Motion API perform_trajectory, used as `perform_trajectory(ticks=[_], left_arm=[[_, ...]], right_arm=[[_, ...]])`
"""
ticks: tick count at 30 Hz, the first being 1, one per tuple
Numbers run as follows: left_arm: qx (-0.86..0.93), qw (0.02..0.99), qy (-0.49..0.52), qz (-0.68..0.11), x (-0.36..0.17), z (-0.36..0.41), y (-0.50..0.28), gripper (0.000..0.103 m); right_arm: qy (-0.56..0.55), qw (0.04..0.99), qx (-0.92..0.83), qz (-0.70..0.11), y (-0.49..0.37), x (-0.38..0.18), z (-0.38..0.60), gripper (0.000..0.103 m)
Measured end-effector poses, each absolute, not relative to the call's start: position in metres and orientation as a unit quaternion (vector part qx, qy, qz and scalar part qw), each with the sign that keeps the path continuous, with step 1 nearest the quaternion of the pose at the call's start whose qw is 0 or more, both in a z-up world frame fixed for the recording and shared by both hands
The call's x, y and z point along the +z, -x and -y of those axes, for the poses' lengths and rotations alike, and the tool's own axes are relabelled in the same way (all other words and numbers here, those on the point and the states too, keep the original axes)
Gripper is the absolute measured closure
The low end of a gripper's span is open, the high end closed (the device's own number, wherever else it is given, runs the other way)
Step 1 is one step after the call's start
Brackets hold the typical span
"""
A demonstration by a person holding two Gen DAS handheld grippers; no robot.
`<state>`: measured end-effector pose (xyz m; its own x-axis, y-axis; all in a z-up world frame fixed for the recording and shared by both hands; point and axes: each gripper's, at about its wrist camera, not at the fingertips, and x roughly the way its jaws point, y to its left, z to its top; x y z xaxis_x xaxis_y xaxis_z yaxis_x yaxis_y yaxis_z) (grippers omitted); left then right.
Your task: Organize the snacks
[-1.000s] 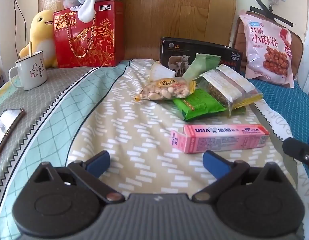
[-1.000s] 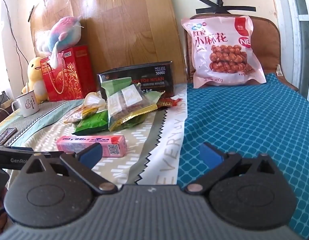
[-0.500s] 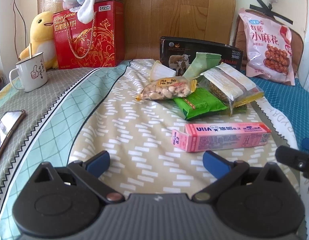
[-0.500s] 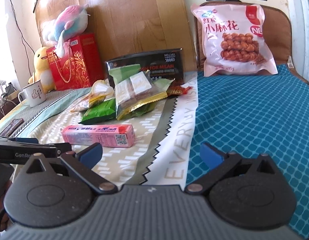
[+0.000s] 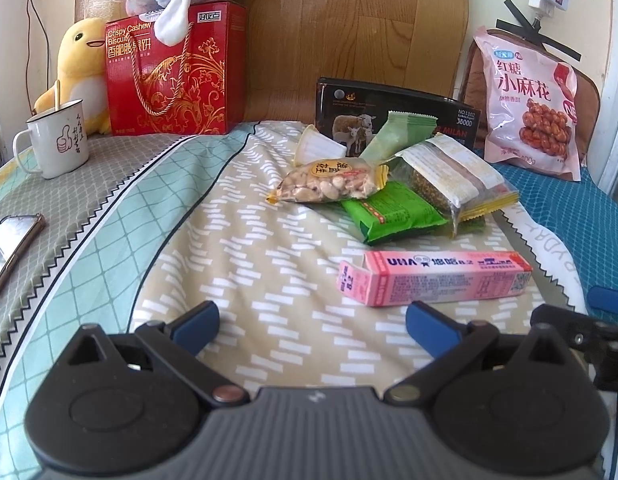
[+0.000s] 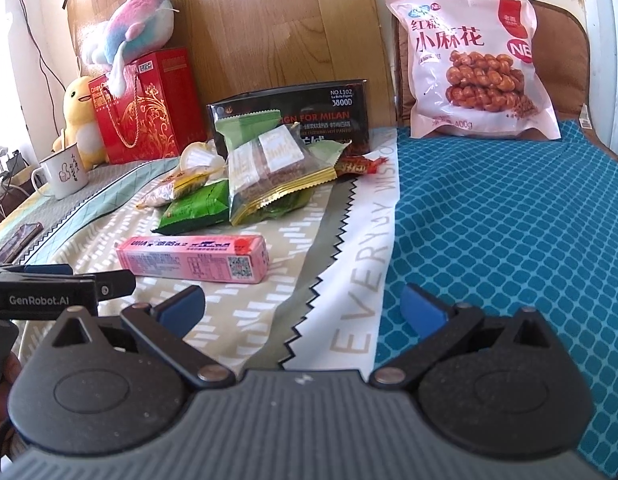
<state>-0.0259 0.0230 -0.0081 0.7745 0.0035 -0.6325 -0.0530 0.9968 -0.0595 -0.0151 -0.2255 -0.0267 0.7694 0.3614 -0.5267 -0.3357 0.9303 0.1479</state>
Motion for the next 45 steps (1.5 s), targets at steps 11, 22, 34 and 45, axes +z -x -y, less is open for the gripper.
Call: perform_trajectory(ticks=[11, 22, 34, 45], left_arm=[[0.023, 0.940, 0.025, -0.341, -0.009, -0.018, 0.023, 0.000], [0.018, 0.939, 0.024, -0.343, -0.009, -0.021, 0.022, 0.000], [0.006, 0.941, 0.045, -0.335, -0.008, -0.026, 0.025, 0.000], [0.003, 0.938, 0.025, -0.345, -0.008, -0.026, 0.021, 0.000]], right_arm=[[-0.025, 0.940, 0.188, -0.283, 0.015, -0.027, 0.226, 0.000], [-0.033, 0.940, 0.192, -0.281, 0.014, -0.027, 0.229, 0.000], [-0.039, 0.940, 0.190, -0.280, 0.015, -0.027, 0.229, 0.000], [-0.045, 0.940, 0.192, -0.279, 0.015, -0.027, 0.230, 0.000]])
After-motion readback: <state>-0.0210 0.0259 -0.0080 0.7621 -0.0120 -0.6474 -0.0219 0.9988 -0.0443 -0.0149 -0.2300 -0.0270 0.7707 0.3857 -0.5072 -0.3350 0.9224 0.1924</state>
